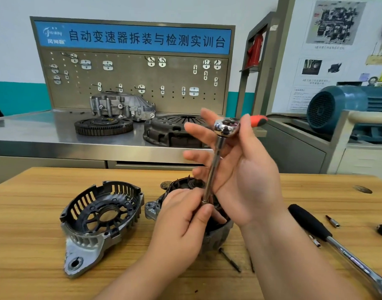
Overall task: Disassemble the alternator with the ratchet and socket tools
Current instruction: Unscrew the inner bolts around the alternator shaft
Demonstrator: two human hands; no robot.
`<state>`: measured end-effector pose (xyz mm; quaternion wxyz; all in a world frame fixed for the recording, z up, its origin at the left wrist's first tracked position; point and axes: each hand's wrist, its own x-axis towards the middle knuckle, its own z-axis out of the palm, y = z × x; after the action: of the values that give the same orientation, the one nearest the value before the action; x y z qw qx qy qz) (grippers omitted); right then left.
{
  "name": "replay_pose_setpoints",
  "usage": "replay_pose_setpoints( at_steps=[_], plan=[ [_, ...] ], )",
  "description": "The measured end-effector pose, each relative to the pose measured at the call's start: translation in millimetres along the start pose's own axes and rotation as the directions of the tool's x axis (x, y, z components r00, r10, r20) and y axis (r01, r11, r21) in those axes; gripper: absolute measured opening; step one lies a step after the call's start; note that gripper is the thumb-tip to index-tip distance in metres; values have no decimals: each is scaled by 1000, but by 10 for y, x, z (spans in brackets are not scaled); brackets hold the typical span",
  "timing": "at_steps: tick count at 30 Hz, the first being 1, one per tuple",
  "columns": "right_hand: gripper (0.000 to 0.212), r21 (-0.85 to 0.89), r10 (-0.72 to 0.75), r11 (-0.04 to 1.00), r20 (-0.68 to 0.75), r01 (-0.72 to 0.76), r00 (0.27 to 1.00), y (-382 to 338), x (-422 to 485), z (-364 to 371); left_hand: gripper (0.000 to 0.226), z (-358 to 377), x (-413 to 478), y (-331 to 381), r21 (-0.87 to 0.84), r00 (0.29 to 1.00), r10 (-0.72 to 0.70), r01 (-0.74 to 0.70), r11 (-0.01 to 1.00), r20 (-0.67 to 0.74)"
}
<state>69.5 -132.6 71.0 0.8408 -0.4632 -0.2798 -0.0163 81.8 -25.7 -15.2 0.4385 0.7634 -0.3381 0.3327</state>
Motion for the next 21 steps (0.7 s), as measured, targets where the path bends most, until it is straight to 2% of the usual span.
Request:
replay_pose_setpoints(
  at_steps=[3,5,7,9,12,16,18,21],
  plan=[
    [40,-148,-183,973,-39,176,982,65,-13,25,16,16,-37,4,-48,995,-96,96,994,-4],
    [29,-250,-309,923,-24,293,951,80,-30,30,16,27,-39,12,-58,992,-125,123,991,-22],
    [30,-311,-365,885,-3,346,931,81,-38,32,18,31,-28,19,-55,992,-125,124,991,-18],
    [29,-264,-331,909,11,322,944,79,-38,46,23,15,-24,21,-84,991,-137,136,987,-7],
    [34,-131,-187,974,-5,185,982,63,-28,52,29,-26,-15,44,-153,987,-159,159,975,11],
    [52,-6,4,1000,-25,-4,1000,17,-8,10,27,-63,36,85,-87,991,-123,127,988,55],
    [52,0,-9,1000,-43,9,999,24,-10,9,23,-64,35,86,-73,994,-93,96,993,53],
    [39,-66,-134,989,-63,130,989,60,-21,26,24,-57,17,66,-111,990,-132,137,984,50]
  ],
)
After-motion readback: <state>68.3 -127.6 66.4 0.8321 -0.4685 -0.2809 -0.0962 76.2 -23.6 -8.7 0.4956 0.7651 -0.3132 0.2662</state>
